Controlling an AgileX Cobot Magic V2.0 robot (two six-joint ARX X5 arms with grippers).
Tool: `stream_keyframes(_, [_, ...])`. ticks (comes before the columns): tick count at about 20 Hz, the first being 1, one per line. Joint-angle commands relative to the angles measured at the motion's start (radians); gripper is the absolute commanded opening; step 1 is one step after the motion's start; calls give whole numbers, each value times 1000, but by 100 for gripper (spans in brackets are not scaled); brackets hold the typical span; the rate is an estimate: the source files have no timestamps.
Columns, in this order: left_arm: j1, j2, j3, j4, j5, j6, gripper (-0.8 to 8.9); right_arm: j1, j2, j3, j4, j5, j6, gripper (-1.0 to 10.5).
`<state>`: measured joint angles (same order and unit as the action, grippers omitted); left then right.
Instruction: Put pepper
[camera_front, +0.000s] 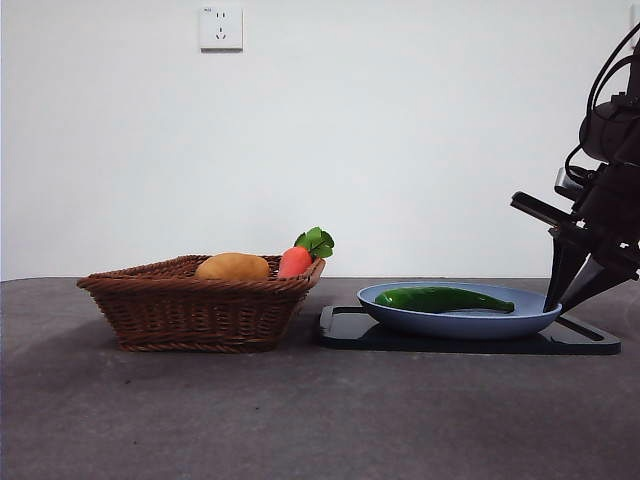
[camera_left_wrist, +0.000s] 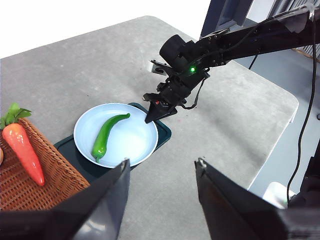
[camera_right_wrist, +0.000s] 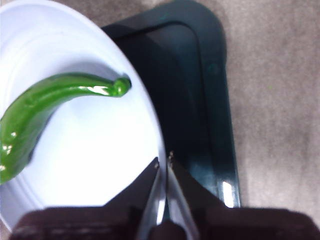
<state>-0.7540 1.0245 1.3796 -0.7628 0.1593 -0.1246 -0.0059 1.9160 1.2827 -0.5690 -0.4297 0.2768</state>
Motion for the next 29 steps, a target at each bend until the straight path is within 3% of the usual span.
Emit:
stream_keyframes(1, [-11,6,16,5,-2,-6,236,2,21,23,4,-8,-16,100])
stream_keyframes(3, [-11,6,17,4,-2,-6,236,-1,13,24,-3,-10,-16,176])
stream_keyframes(6, [-11,6,16,-2,-2,-5,236,-18,-59,24,-40,-7,-48,196])
stream_keyframes(12, [-10,6,16,-28,-5,24,232,-15,-390,24,-224,-17,-150,194])
stream_keyframes(19, [-10,6,16,-49,-4,24,232,161,-814,24,-520,-13,-224,194])
stream_keyframes(23, [-10,6,16,-76,-4,24,231,278,-961,24,-684,-10,-227,189])
stream_keyframes(25, [-10,6,16,-88,-2,25,223,314,-1001,24,-756,-10,-246,123])
stream_keyframes(27, [-10,6,16,-108,-2,24,114,336,-1025,23,-803,-11,-291,18])
stream_keyframes(29, [-11,6,16,-126,-2,24,0,344,-1043,23,-802,-14,-310,5])
